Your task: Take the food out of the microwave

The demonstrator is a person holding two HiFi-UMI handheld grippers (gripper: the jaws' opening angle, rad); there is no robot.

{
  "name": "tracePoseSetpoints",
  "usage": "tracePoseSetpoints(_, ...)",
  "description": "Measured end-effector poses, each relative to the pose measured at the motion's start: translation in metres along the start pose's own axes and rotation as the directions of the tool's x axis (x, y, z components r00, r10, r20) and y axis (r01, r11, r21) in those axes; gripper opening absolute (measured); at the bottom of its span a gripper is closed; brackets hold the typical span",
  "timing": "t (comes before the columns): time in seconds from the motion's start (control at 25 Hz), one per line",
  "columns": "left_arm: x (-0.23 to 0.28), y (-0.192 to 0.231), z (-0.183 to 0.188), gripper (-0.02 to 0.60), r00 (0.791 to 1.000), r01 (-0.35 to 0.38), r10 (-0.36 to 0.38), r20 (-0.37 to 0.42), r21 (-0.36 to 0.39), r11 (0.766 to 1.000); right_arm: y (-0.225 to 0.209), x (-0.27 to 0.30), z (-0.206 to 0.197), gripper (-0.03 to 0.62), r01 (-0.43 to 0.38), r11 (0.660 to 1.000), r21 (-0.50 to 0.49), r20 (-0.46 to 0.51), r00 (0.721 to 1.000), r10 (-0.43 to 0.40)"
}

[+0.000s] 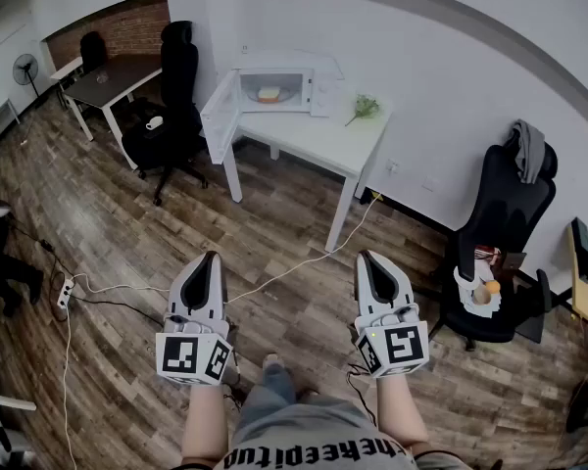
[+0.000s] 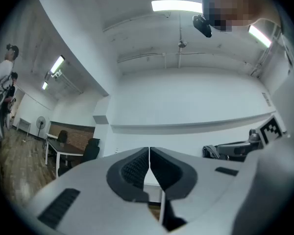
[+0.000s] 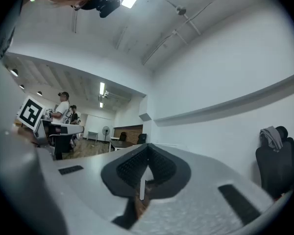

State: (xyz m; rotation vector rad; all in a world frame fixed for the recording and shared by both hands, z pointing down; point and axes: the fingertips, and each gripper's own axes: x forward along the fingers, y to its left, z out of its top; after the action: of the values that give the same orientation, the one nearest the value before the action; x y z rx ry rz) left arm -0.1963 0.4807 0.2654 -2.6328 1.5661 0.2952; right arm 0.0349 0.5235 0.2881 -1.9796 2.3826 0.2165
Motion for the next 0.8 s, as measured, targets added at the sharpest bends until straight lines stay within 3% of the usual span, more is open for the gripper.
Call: tracePoseSetpoints(0.8,0.049,0.045,-0.007,0.011,1.0,0.016,-0.017,0.01,0.016,1.0,0.005,0.061,-0.009,0.005,0.021,0.999,0.03,0.026,0.999,-0.022)
